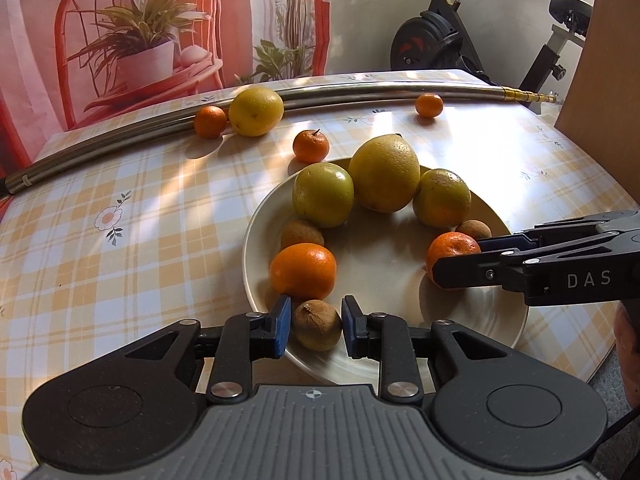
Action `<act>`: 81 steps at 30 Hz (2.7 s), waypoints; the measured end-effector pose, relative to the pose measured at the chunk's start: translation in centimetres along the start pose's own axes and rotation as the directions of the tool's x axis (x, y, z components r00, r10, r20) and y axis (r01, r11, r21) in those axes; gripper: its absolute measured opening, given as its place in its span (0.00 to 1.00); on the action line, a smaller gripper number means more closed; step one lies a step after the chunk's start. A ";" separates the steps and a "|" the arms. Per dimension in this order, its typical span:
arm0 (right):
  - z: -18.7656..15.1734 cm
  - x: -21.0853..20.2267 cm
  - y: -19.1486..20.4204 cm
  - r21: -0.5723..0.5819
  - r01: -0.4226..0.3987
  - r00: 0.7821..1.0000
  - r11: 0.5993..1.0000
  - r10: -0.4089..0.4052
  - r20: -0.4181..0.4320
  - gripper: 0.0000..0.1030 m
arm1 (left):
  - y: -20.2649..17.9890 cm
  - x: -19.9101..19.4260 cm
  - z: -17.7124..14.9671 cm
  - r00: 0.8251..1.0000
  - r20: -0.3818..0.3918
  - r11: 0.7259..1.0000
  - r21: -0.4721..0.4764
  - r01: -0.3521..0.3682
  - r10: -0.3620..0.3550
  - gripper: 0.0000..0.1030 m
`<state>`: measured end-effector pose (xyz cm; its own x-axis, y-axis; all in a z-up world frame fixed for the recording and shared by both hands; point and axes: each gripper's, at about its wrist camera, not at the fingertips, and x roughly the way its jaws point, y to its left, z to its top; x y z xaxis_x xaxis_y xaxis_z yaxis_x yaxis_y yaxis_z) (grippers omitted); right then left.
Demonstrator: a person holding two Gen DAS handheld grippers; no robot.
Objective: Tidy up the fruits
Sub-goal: 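Carry the brown fruit with the left gripper while the right gripper carries the small orange over the plate, then open the left gripper to release the brown fruit onto the plate, then lower the small orange onto the plate and open the right gripper, then move both grippers back to the fruits beside the steel pole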
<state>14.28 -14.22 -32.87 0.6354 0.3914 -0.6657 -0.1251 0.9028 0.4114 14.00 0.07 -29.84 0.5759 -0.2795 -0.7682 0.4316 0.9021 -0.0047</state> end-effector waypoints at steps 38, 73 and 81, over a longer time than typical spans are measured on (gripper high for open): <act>3.7 4.3 5.0 -0.141 0.090 0.992 0.986 -0.100 -0.071 0.33 | 7.4 -4.2 -0.1 0.973 0.229 0.969 -0.247 0.029 0.029 0.40; 6.1 -2.6 2.2 -0.107 0.156 0.978 0.982 -0.138 0.158 0.37 | 7.5 -5.9 2.7 0.969 0.229 0.968 -0.249 -0.028 0.087 0.40; 7.6 -4.8 -1.6 -0.073 0.229 0.953 0.971 -0.208 0.222 0.37 | 8.5 -6.5 5.2 0.962 0.249 0.962 -0.268 -0.047 0.116 0.40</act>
<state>17.27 -18.84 -25.59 0.8007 0.1455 -0.5811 -0.0316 0.9790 0.2016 17.54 7.82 -21.61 0.7767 -0.2459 -0.5799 0.2025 0.9693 -0.1397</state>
